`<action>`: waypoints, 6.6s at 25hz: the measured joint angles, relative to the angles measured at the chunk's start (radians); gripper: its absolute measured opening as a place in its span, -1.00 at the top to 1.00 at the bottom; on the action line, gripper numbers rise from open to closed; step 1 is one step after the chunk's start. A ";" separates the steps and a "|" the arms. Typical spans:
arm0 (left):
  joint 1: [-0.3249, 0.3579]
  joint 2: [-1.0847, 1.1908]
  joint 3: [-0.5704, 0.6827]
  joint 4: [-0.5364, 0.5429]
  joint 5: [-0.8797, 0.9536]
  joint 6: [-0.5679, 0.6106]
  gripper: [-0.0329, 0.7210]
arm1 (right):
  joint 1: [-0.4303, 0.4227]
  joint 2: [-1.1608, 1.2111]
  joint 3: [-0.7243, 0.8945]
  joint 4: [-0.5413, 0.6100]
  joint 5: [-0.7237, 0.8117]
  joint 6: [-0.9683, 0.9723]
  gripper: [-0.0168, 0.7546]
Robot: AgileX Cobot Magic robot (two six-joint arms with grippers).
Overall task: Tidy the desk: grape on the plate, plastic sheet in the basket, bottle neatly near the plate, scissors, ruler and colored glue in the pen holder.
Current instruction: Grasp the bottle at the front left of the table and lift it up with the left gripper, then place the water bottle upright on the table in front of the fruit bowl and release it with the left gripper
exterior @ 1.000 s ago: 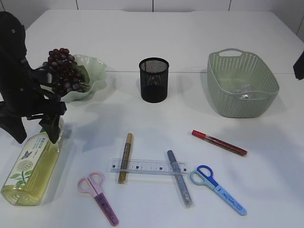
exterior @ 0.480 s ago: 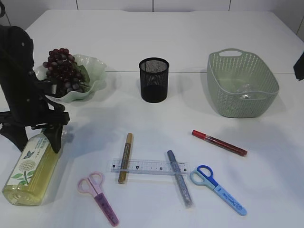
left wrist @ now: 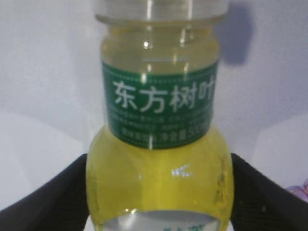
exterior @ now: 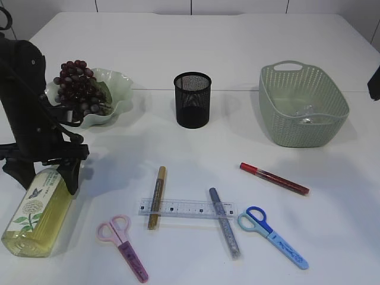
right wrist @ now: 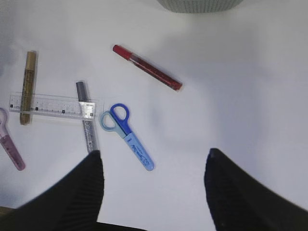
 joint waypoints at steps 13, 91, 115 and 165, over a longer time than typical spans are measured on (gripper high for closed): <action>0.000 0.001 0.000 0.011 -0.008 -0.002 -0.28 | 0.000 0.000 0.000 0.000 0.000 -0.001 -0.37; 0.106 -0.378 0.912 0.147 -2.168 -0.015 -0.22 | 0.000 -0.001 0.000 -0.189 0.002 -0.035 -0.37; 0.106 -0.202 0.812 0.120 -2.171 0.019 -0.22 | 0.000 -0.001 0.000 -0.219 0.002 -0.039 -0.37; 0.106 -0.311 0.783 0.118 -2.229 0.021 -0.64 | 0.000 -0.001 0.000 -0.221 0.002 -0.041 -0.37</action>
